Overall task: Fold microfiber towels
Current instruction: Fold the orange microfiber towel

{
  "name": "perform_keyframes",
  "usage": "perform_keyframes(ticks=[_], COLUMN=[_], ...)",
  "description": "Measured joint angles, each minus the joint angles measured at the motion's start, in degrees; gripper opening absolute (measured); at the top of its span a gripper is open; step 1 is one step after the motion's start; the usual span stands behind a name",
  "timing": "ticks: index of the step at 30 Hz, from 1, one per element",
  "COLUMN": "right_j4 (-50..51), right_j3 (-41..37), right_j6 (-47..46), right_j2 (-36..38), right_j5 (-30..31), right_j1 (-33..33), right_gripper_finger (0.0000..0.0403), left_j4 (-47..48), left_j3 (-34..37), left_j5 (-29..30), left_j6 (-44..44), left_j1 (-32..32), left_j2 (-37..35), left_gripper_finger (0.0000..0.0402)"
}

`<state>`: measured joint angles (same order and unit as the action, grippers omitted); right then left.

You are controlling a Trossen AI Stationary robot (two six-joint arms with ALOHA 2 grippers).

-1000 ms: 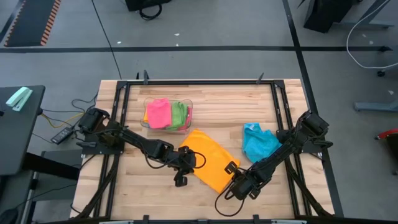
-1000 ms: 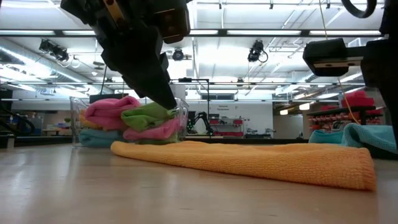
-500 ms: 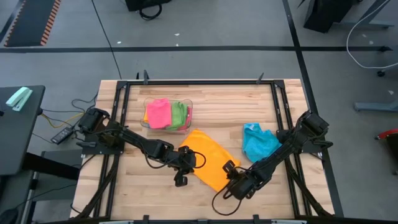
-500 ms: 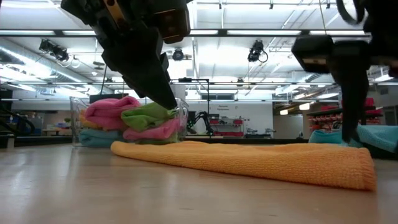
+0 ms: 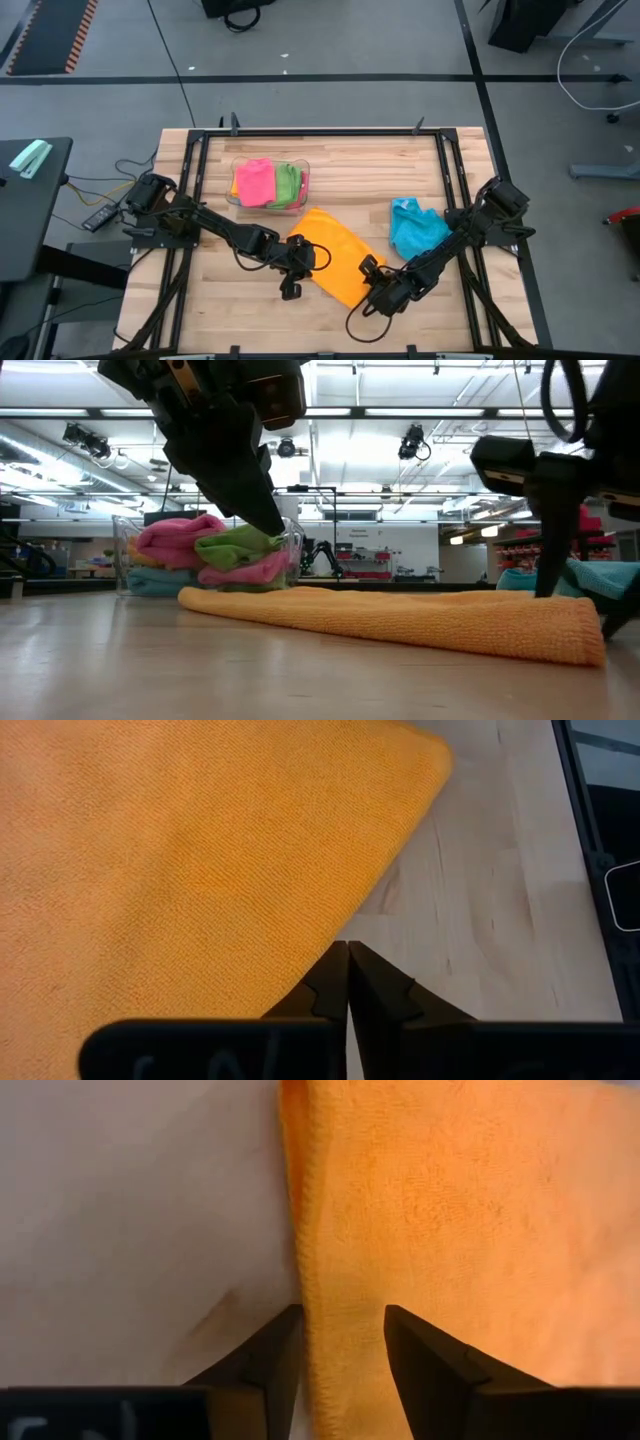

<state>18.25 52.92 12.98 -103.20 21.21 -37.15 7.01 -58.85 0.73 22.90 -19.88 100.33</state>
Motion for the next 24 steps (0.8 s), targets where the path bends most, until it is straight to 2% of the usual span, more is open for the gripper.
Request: perform_keyframes(ticks=[6, 9, 17, 24], right_j4=[-1.3, -1.3, -1.3, -1.0], right_j3=[-0.1, -0.1, -0.1, -0.1], right_j6=[3.9, 4.0, 4.2, 1.7], right_j2=[-0.2, -0.2, -0.2, 0.2], right_j5=[0.4, -2.3, -5.4, -7.1], right_j1=[2.4, 3.8, 4.5, 3.7], right_gripper_finger=[0.0127, 0.011, 0.0019, 0.0007], left_j4=[0.0, 0.0, 0.0, 0.0], left_j3=[0.0, 0.0, 0.0, 0.0], left_j5=[0.0, 0.0, 0.0, 0.0], left_j6=[-0.1, -0.1, -0.2, -0.2], left_j1=[0.1, 0.1, 0.1, 0.1], left_j2=[0.0, 0.0, 0.0, 0.0], left_gripper_finger=[0.0025, 0.002, 0.0014, 0.0026])
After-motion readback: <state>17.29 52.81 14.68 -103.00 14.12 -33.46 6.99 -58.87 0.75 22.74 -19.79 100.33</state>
